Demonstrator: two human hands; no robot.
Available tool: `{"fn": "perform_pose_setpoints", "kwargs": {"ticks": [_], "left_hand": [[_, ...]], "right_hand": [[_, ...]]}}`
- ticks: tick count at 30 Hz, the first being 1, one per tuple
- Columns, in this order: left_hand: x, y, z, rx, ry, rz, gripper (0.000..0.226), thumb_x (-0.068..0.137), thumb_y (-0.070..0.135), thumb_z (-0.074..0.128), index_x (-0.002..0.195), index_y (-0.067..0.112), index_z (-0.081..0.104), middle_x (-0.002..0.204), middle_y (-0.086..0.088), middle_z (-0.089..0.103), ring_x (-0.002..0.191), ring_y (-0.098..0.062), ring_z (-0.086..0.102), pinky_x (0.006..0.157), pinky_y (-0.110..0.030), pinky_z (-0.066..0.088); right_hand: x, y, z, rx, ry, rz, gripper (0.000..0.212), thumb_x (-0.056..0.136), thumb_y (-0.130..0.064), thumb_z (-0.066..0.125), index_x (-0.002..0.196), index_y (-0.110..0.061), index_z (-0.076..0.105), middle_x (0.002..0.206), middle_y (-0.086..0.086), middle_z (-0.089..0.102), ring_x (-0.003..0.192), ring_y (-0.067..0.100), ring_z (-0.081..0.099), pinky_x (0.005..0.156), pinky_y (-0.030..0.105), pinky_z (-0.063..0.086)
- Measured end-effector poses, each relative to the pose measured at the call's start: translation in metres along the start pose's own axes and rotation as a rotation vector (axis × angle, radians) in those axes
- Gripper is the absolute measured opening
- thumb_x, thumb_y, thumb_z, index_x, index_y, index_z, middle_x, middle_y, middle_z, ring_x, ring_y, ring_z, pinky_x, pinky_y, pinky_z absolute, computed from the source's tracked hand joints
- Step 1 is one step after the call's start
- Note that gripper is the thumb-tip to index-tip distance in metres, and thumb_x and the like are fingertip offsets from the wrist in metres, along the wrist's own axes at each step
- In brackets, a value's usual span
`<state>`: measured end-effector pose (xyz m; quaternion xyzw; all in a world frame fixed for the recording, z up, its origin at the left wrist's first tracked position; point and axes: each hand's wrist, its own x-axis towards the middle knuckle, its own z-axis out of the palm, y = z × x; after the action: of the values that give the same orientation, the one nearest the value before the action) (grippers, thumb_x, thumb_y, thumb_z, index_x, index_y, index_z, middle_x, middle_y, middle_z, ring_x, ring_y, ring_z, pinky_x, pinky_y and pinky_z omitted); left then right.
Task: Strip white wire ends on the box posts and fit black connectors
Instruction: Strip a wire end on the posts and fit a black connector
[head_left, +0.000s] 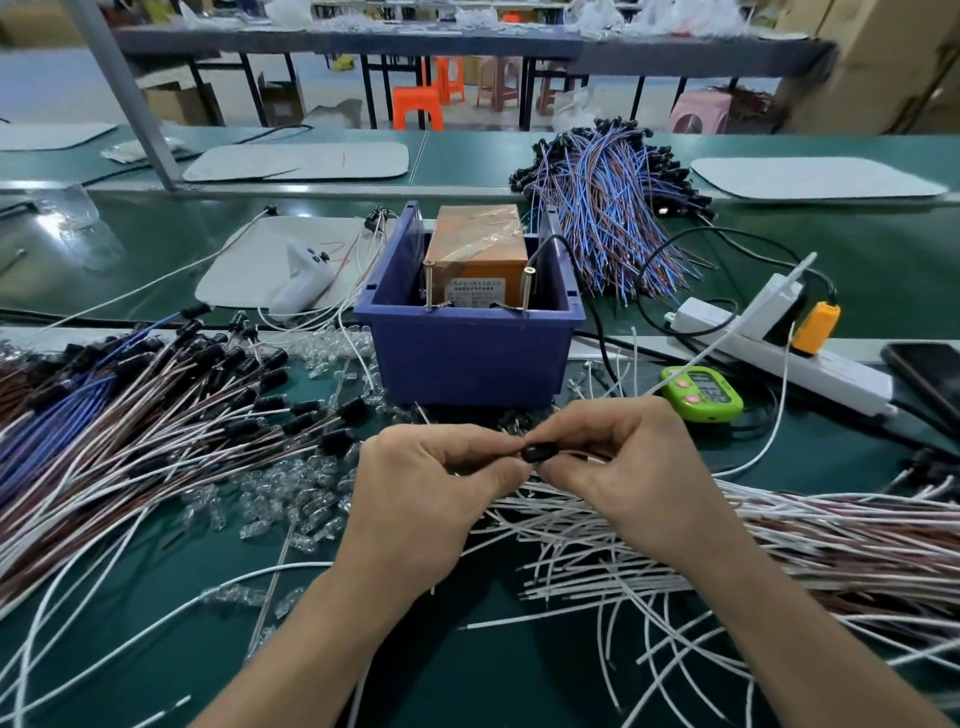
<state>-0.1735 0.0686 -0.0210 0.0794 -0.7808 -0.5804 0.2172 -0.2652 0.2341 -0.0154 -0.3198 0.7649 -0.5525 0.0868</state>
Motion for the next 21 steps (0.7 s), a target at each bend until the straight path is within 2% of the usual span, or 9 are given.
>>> {"fn": "perform_pose_setpoints", "kwargs": {"ticks": [4,7,9,11,14,17,19,21], "left_hand": [[0.0,0.0,0.0,-0.018,-0.013,-0.04,0.036,0.07,0.008,0.093,0.085,0.038,0.082,0.074,0.015,0.077,0.068,-0.005,0.076,0.065,-0.014,0.056],[0.0,-0.001,-0.001,-0.01,-0.016,-0.027,0.038,0.071,0.008,0.092,0.085,0.041,0.082,0.073,0.015,0.077,0.068,-0.004,0.075,0.065,-0.013,0.055],[0.001,-0.001,0.001,0.019,-0.002,0.013,0.038,0.074,0.008,0.09,0.087,0.043,0.081,0.073,0.018,0.077,0.068,-0.002,0.075,0.064,-0.012,0.055],[0.003,0.0,0.001,0.026,0.037,0.045,0.033,0.077,0.011,0.088,0.088,0.041,0.081,0.074,0.019,0.076,0.068,-0.002,0.074,0.064,-0.012,0.055],[0.007,0.001,-0.005,-0.067,0.13,0.05,0.022,0.077,0.018,0.089,0.084,0.038,0.083,0.074,0.013,0.078,0.067,-0.005,0.075,0.063,-0.013,0.055],[0.01,0.002,-0.011,-0.187,0.189,0.029,0.012,0.071,0.029,0.087,0.082,0.032,0.083,0.075,0.005,0.079,0.067,-0.011,0.076,0.064,-0.016,0.056],[0.009,0.005,-0.011,-0.221,0.177,0.035,0.015,0.069,0.028,0.087,0.083,0.029,0.084,0.076,0.003,0.079,0.068,-0.013,0.076,0.065,-0.017,0.057],[0.006,0.008,-0.011,-0.213,0.146,0.059,0.019,0.067,0.028,0.094,0.083,0.031,0.084,0.076,0.004,0.079,0.067,-0.012,0.076,0.064,-0.016,0.057]], "right_hand": [[0.0,-0.001,-0.003,0.012,0.001,0.016,0.022,0.075,-0.008,0.08,0.085,-0.028,0.081,0.08,-0.005,0.078,0.076,0.014,0.076,0.074,0.04,0.062],[0.001,0.001,-0.002,-0.004,0.0,0.019,0.025,0.076,-0.005,0.082,0.085,-0.028,0.082,0.08,-0.004,0.078,0.076,0.017,0.076,0.075,0.046,0.062],[0.001,0.002,0.0,-0.014,0.012,0.022,0.028,0.078,-0.003,0.082,0.086,-0.029,0.081,0.08,-0.005,0.078,0.077,0.016,0.076,0.074,0.042,0.062],[0.001,0.002,0.0,0.017,0.018,0.025,0.028,0.079,-0.002,0.082,0.088,-0.029,0.082,0.08,-0.005,0.078,0.076,0.013,0.076,0.073,0.032,0.062],[0.002,0.001,0.001,0.102,0.028,0.034,0.026,0.08,-0.001,0.083,0.09,-0.025,0.082,0.081,-0.001,0.079,0.077,0.016,0.076,0.074,0.031,0.062],[0.004,0.002,-0.001,0.303,0.0,0.054,0.025,0.078,0.001,0.083,0.09,-0.021,0.082,0.084,0.005,0.079,0.08,0.017,0.076,0.075,0.025,0.06],[0.005,0.001,-0.005,0.526,-0.099,0.06,0.019,0.077,-0.006,0.084,0.093,-0.016,0.08,0.087,0.008,0.078,0.085,0.018,0.075,0.079,0.023,0.057],[0.004,0.001,-0.01,0.707,-0.237,0.056,0.026,0.078,-0.019,0.086,0.1,-0.01,0.077,0.093,0.012,0.075,0.091,0.02,0.073,0.087,0.026,0.054]]}}
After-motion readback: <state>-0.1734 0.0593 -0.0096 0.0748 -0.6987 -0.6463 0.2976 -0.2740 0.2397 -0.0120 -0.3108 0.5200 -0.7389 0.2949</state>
